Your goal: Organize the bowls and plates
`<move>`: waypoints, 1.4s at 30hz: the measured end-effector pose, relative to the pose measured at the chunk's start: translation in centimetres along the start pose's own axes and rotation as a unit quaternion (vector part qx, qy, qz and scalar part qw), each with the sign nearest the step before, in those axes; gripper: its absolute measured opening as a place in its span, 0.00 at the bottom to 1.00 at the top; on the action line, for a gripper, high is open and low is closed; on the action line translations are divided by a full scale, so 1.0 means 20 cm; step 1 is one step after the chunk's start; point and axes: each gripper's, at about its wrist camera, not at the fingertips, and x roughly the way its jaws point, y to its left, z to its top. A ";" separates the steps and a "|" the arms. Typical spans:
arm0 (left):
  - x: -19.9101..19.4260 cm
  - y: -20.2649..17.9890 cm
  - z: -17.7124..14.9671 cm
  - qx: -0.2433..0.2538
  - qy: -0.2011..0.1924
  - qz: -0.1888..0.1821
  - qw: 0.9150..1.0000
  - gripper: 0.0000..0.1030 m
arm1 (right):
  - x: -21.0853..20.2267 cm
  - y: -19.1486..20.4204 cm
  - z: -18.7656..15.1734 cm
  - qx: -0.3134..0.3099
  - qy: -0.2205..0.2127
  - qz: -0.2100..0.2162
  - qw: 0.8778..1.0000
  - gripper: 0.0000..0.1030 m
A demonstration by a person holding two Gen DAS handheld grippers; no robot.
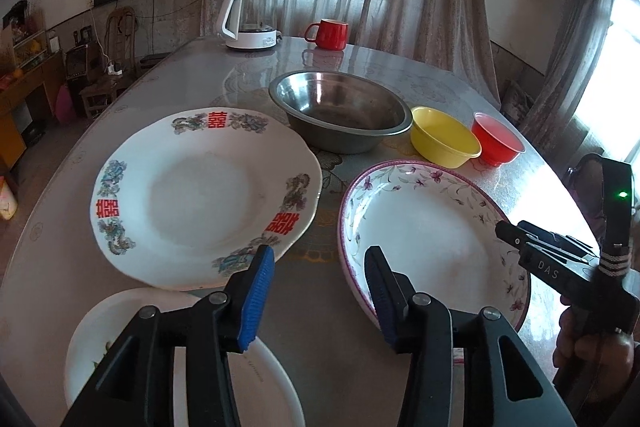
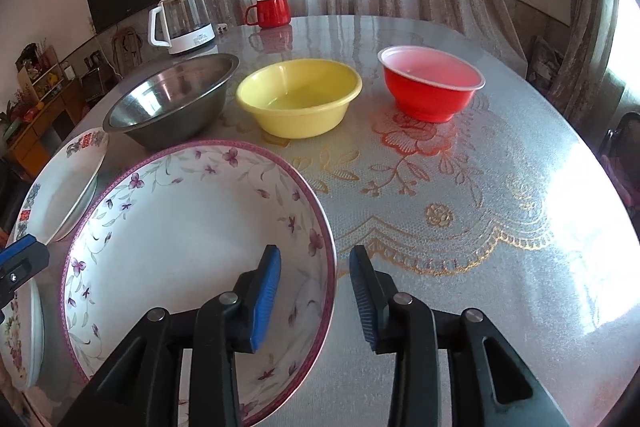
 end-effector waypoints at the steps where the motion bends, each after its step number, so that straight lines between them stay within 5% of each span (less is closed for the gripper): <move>1: -0.01 0.02 0.00 -0.004 -0.003 0.002 1.000 0.49 | -0.02 0.01 0.01 -0.003 -0.008 -0.006 1.000 0.37; 6: -0.07 0.17 0.01 -0.026 -0.009 0.013 1.000 0.51 | -0.13 0.07 0.05 -0.009 -0.051 0.009 0.999 0.43; 11: -0.11 0.35 0.04 -0.051 -0.015 0.039 0.998 0.51 | -0.18 0.22 0.09 -0.027 -0.047 0.134 0.990 0.66; 18: -0.11 0.59 0.10 -0.084 -0.024 0.070 0.994 0.51 | -0.12 0.55 0.13 -0.051 -0.005 0.257 0.965 0.67; 25: -0.03 0.81 0.17 -0.103 -0.017 0.084 0.991 0.53 | 0.05 0.79 0.22 -0.066 0.020 0.268 0.961 0.67; 32: 0.10 0.91 0.21 -0.108 0.004 0.058 0.992 0.53 | 0.23 0.92 0.27 -0.087 0.047 0.243 0.965 0.67; 42: 0.32 0.88 0.30 -0.086 0.066 0.004 0.994 0.43 | 0.36 0.95 0.28 -0.092 0.079 0.226 0.967 0.41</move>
